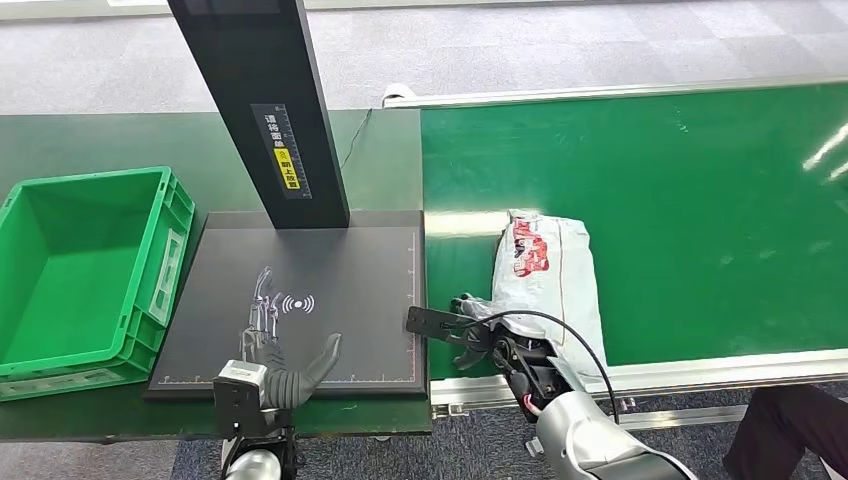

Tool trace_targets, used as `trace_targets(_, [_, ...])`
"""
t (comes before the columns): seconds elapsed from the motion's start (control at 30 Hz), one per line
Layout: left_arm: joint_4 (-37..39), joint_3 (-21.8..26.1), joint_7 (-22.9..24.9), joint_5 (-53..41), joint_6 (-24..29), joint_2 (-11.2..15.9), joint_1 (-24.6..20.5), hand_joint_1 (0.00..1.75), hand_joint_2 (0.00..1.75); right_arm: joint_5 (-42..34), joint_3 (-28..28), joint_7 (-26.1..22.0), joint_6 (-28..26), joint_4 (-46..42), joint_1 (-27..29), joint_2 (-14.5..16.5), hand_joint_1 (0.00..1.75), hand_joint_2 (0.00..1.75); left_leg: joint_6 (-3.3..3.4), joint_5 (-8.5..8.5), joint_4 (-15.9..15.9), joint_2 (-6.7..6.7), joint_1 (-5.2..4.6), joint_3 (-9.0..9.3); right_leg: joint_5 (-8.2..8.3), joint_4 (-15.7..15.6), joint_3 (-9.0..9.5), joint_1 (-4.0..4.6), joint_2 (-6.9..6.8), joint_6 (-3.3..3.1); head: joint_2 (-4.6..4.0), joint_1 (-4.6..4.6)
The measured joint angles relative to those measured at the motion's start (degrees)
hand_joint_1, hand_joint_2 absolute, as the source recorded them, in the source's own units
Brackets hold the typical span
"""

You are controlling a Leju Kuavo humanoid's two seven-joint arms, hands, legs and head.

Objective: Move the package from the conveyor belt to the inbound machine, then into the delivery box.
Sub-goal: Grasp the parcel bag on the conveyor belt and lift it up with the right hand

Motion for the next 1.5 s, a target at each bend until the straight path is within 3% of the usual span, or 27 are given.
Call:
trace_targets(0.2, [0.31,-0.42,0.01,0.04,0.08,0.13,-0.25,0.00,1.75,-0.07,0.36,0.32,-0.61,-0.01,0.57,0.50,0.00,1.75,0.00,0.00,0.00,-0.03,-0.01,0.10,0.00,0.00,0.09,0.01,-0.01,0.00,0.01,-0.01])
trace_targets(0.53, [1.28,-1.58,0.15,0.53,0.54,0.42,-1.18,0.00,1.75,2.19,2.19,3.48,-6.60,-0.10,2.17,1.14,0.00,1.75,-0.02,-0.06,-0.01,0.12,-0.01,0.37,-0.02,-0.02,0.33,0.01,0.10,-0.01,0.01,-0.01])
trace_targets(0.8, [-0.37,-1.72,0.85,-0.16,1.80,0.58,0.09,0.00,1.75,6.87,5.73,4.43,-26.39,-0.48,3.60,2.60,0.00,1.75,-0.15,0.11,-0.04,0.07,0.00,0.30,0.13,-0.01,0.36,0.02,0.13,-0.20,0.01,-0.01])
trace_targets(1.07, [-3.43,-1.31,2.02,-2.04,1.57,0.59,1.87,0.00,1.75,13.94,9.15,9.79,-39.87,-1.94,2.36,3.36,0.00,1.75,-0.17,0.28,-0.03,-0.03,0.04,-0.01,0.20,0.03,0.04,0.04,0.00,-0.21,0.01,0.00])
trace_targets(1.2, [-4.59,-1.18,2.14,-2.47,1.45,0.59,2.59,0.00,1.75,16.97,10.67,13.59,-40.27,-2.35,1.49,3.33,0.00,1.75,-0.16,0.27,-0.02,-0.04,0.03,-0.10,0.19,0.01,-0.03,0.03,-0.02,-0.20,0.00,0.00])
trace_targets(1.5, [-5.92,-1.02,2.81,-2.97,1.45,0.59,3.38,0.00,1.75,17.28,11.70,17.58,-31.85,-2.29,3.06,2.67,0.00,1.75,-0.16,0.26,-0.02,-0.10,0.03,-0.15,0.19,0.00,-0.09,0.03,-0.02,-0.20,0.01,0.00])
